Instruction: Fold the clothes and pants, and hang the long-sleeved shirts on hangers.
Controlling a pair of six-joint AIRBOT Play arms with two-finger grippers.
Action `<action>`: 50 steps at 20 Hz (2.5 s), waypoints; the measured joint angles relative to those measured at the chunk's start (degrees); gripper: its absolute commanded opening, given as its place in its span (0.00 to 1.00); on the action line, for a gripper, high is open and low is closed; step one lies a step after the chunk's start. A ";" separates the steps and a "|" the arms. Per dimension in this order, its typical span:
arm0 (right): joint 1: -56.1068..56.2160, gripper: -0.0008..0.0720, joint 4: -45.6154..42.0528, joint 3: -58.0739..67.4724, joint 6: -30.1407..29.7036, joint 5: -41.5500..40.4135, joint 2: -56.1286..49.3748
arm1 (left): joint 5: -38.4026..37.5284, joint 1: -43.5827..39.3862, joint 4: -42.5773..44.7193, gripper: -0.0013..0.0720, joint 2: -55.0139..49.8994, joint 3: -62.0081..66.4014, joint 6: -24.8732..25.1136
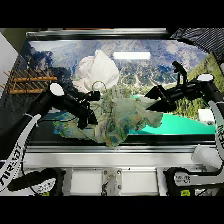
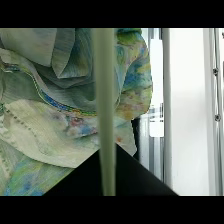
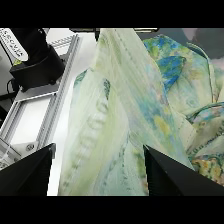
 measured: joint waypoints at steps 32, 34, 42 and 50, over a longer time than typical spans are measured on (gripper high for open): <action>0.09 0.02 0.09 -0.02 -0.07 -2.58 -0.26 | 0.35 -0.02 -0.24 0.56 0.00 0.02 -2.38; 0.09 0.02 0.13 -0.02 -0.07 -2.82 -0.26 | 0.39 -0.04 -0.04 0.56 0.00 0.02 -4.70; 0.09 0.02 3.67 -0.02 -0.04 -3.19 -0.26 | -1.22 0.55 0.22 0.55 0.00 0.02 -14.03; 0.07 0.02 5.46 -0.02 1.46 -5.01 -0.26 | -2.69 5.16 -1.88 0.56 0.00 0.02 -23.34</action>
